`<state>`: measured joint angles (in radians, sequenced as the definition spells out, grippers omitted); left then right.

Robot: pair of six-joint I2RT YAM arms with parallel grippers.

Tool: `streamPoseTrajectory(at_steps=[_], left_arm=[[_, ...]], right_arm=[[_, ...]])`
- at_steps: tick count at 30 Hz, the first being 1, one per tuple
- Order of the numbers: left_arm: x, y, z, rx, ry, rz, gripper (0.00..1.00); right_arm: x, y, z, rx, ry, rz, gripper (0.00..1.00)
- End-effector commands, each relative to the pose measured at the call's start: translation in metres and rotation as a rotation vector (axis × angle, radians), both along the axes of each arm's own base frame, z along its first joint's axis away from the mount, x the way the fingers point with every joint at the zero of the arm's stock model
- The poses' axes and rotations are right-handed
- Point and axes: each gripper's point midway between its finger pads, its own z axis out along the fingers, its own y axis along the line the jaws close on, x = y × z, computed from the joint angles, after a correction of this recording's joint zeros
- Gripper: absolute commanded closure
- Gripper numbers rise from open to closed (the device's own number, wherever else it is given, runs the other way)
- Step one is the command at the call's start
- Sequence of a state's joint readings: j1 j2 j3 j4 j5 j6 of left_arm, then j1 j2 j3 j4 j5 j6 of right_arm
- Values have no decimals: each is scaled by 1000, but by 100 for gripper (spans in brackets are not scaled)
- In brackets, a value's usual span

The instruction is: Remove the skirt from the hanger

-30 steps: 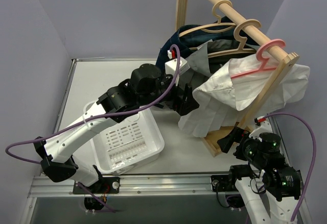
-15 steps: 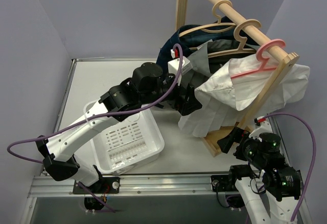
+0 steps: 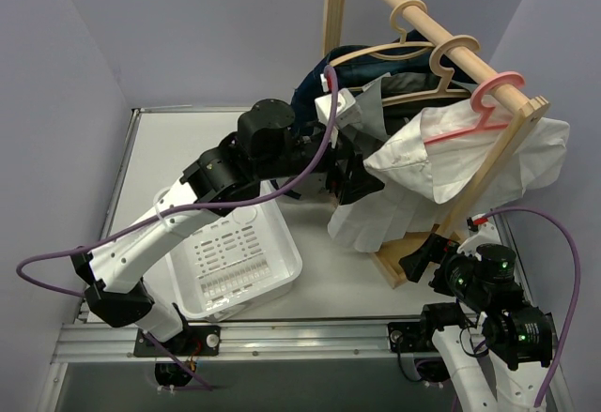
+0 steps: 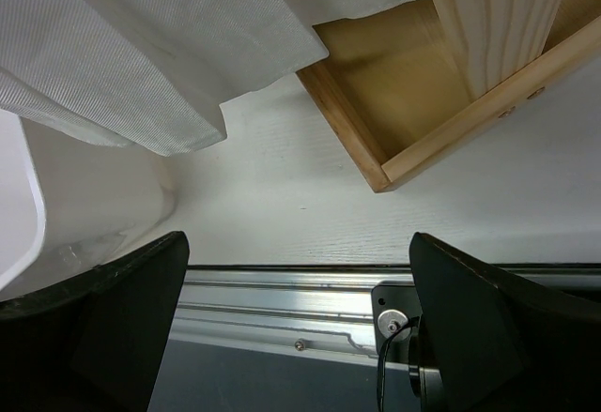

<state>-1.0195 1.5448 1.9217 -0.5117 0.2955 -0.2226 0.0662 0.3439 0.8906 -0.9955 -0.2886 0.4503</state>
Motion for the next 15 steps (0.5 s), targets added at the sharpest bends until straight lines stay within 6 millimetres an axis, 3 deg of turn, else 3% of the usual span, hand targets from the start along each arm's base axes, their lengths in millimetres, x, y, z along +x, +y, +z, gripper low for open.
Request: streamPoseTrajectory(at_steps=[1,12,13,15], left_arm=[[-1,-14,21,-51,-65,-53,6],[12,-46,-8,9,-39,-65,5],[13,-49,-10,15,-38,-62,0],[14,-52,-16,35,-35,-62,16]], right_arm=[[-1,-2,1,-16,13,1,0],[-3,-5,2,-30,19,-9,0],[-3,-5,2,-29,19,-8,0],[-2,-5,3,-30,17,-9,0]])
